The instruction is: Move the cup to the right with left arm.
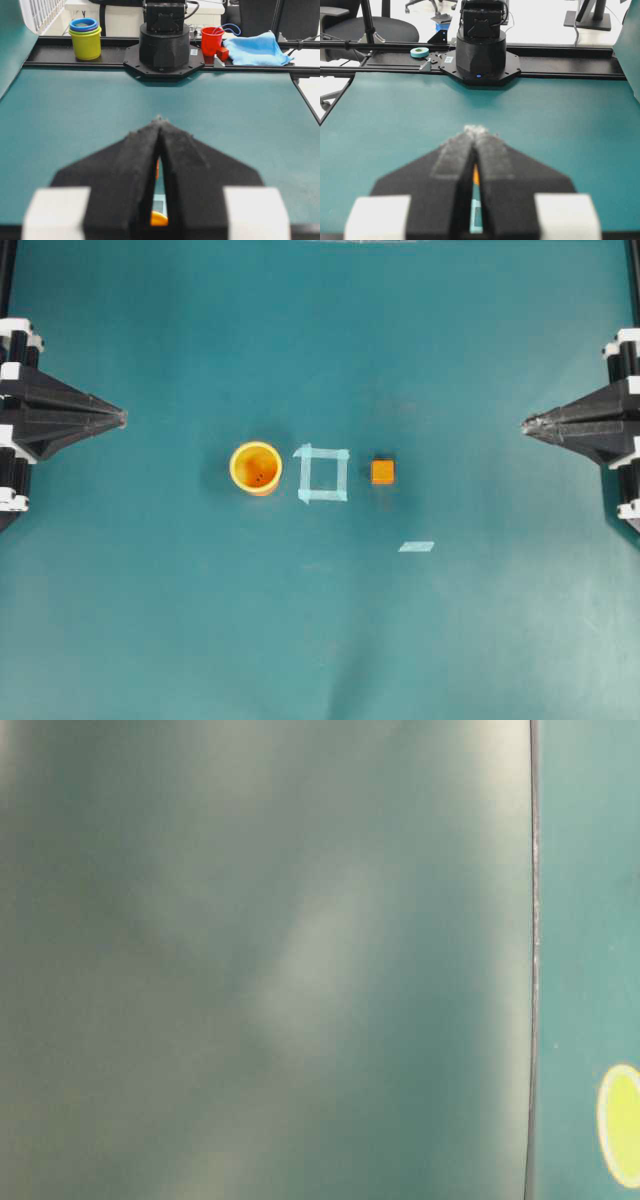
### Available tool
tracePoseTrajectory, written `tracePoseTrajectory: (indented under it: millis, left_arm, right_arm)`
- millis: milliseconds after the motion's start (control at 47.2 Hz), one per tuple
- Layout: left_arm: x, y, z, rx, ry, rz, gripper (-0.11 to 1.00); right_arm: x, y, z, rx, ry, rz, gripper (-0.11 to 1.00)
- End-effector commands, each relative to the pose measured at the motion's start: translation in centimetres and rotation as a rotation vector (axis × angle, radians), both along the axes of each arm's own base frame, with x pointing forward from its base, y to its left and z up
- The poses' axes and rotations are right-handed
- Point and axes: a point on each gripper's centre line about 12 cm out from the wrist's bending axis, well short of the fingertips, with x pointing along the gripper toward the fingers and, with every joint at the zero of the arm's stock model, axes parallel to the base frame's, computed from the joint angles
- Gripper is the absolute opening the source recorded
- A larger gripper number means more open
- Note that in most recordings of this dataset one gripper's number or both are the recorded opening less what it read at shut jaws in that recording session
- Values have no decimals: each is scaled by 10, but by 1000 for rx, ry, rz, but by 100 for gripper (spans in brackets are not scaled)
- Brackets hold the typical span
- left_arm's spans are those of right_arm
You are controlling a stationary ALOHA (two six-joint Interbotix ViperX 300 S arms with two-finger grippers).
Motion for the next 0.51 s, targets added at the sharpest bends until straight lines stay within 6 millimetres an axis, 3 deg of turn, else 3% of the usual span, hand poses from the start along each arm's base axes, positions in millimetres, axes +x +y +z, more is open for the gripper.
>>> tracePoseTrajectory:
  millis: [0, 487]
  left_arm:
    - [2, -2, 5, -6, -12, -13, -1]
    - [3, -3, -3, -7, 55, -17, 0]
  right_arm:
    - [3, 1, 12, 8, -32, 3, -1]
    - [6, 0, 8, 12, -11, 3, -1]
